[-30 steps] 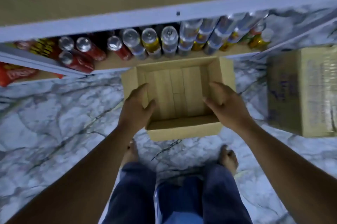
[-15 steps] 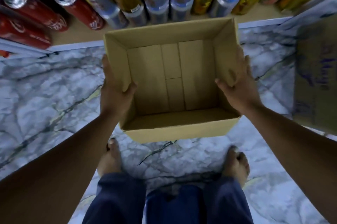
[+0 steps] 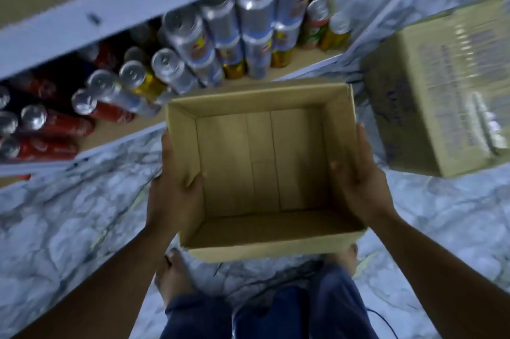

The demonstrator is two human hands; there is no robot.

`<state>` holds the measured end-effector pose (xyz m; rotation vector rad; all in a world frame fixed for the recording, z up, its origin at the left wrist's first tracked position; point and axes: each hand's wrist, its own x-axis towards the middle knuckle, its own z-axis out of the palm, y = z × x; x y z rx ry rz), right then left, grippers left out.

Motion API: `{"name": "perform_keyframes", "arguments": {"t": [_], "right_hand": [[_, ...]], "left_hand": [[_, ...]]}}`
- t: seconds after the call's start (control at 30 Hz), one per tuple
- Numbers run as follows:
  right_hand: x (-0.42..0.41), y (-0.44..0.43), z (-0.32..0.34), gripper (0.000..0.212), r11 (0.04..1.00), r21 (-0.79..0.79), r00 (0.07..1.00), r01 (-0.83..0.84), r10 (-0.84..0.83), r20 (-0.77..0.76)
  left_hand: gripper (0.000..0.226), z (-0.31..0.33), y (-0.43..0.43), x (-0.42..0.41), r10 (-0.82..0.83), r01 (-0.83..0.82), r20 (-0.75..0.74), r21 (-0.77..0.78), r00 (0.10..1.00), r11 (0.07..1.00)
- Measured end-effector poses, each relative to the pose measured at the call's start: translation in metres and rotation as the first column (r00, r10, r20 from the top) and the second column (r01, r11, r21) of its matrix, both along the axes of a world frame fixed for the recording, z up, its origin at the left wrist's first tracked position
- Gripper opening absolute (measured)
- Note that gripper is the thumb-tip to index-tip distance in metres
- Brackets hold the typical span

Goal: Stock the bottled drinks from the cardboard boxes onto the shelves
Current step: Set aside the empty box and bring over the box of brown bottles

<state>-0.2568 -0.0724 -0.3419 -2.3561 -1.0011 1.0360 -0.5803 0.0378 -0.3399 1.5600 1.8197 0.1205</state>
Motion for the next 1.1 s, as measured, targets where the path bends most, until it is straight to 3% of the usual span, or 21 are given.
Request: {"name": "perform_keyframes", "arguments": {"t": [0.23,0.43,0.63,0.73,0.9,1.1], "right_hand": [[0.059,-0.068,0.120,0.082,0.941,0.041,0.942,0.337,-0.336,-0.021],[0.112,-0.135,0.205,0.085,0.808,0.167,0.822,0.565,-0.569,-0.030],[0.163,-0.213,0.233,0.087,0.642,0.234,0.663,0.730,-0.748,-0.015],[0.197,-0.256,0.239,0.086,0.551,0.235,0.575,0.801,-0.817,-0.045],[0.253,-0.324,0.246,0.087,0.443,0.194,0.463,0.876,-0.884,-0.072],[0.324,-0.378,0.244,0.089,0.375,0.149,0.386,0.915,-0.920,-0.060]], "left_hand": [[0.109,0.098,0.023,0.093,-0.323,0.320,0.072,0.052,0.944,0.946],[0.110,0.193,0.028,0.206,-0.610,0.562,0.102,0.292,0.786,0.774],[0.110,0.234,-0.002,0.331,-0.771,0.701,0.135,0.344,0.622,0.625],[0.112,0.241,-0.034,0.400,-0.840,0.783,0.062,0.331,0.539,0.527],[0.112,0.243,-0.095,0.494,-0.890,0.864,0.039,0.222,0.455,0.452],[0.106,0.240,-0.148,0.596,-0.902,0.884,0.074,0.178,0.426,0.432]]}}
